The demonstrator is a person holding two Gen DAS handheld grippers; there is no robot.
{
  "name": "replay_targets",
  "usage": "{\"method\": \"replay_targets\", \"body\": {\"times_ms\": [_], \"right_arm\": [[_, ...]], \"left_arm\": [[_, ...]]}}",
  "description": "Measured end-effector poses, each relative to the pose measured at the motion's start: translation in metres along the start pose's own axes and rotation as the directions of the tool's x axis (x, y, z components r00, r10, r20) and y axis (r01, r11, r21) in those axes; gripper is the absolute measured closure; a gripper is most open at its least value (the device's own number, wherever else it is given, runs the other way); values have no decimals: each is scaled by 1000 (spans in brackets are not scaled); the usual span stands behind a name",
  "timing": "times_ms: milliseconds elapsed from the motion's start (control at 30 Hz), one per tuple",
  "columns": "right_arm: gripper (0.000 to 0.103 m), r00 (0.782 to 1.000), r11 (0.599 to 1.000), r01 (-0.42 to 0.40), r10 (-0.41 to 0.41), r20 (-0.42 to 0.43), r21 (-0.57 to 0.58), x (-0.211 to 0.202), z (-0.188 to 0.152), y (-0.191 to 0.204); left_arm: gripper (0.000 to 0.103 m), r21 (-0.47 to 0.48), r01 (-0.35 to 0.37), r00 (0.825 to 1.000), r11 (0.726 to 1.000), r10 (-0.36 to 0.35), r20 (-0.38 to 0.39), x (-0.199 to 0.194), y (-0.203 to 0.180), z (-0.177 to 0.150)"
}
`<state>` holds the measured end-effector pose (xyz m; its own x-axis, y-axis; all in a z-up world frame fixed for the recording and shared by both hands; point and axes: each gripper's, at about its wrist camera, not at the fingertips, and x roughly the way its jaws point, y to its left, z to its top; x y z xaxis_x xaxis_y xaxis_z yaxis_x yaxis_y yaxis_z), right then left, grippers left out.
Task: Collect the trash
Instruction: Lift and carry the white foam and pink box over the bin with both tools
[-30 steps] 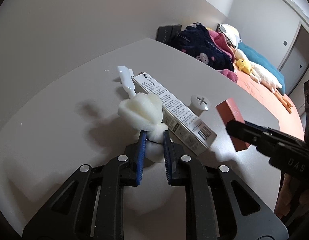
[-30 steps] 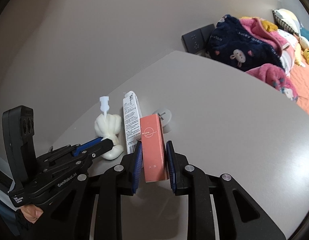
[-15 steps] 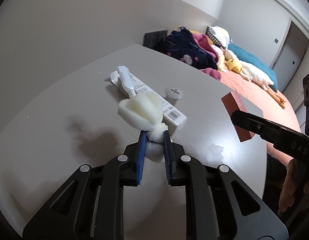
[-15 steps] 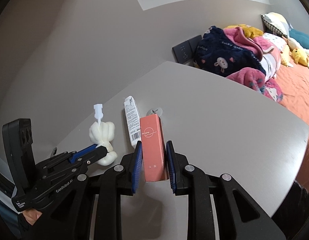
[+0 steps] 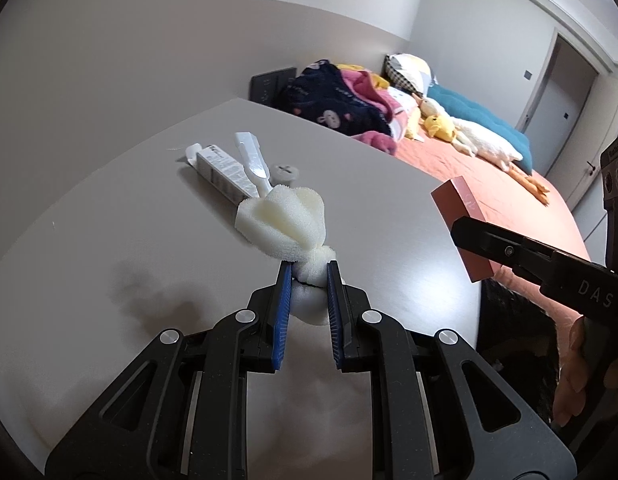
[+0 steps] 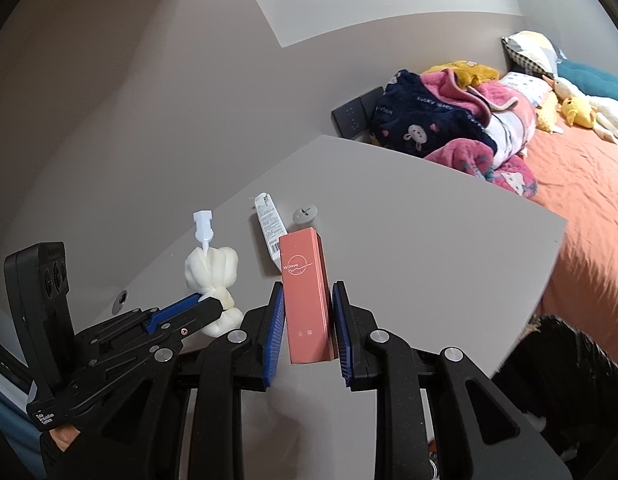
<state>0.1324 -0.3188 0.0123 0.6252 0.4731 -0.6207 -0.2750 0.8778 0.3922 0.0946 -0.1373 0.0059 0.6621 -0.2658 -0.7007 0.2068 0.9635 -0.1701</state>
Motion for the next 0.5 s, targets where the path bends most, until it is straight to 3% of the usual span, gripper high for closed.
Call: {"method": "replay_targets", "body": {"times_ms": [500], "right_arm": [[78,999,1000,27,-27,44,11,-54,-26,-2]], "left_arm": [[86,56,46,999,997,-47,16,-30,-41,-17]]}}
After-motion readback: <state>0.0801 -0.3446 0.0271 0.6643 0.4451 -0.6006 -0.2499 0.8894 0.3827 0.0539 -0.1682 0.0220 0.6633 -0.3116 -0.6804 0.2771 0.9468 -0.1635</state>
